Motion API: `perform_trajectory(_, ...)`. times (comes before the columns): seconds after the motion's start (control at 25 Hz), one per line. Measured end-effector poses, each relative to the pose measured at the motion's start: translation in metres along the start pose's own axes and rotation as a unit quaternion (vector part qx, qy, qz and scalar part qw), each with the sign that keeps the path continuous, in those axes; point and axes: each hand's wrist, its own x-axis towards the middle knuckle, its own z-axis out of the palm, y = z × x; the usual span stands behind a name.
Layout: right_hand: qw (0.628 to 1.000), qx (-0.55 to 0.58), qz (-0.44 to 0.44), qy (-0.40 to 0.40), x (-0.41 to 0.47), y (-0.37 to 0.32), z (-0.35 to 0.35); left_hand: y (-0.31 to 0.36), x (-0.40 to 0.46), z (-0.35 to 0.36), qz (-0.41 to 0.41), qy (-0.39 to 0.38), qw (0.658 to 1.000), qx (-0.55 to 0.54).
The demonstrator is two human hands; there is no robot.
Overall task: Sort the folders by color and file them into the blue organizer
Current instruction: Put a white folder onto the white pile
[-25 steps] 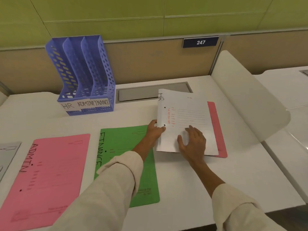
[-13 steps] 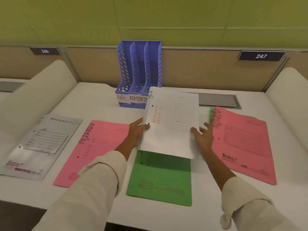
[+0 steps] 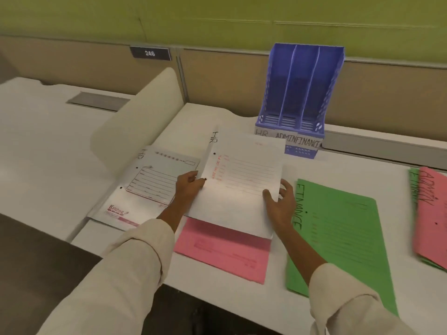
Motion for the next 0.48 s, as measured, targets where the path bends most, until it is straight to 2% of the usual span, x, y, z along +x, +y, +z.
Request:
perform_trajectory(0.28, 1.000, 0.001, 0.019, -0.011, -0.070, -0.010, 0.167, -0.036, 0.055, -0.153, 0.043, 0.058, 0.984, 0.164)
perform_trajectory(0.48, 0.996, -0.034, 0.046, -0.072, -0.108, -0.014, 0.240, -0.070, 0.067, -0.224, 0.028, 0.093, 0.967, 0.234)
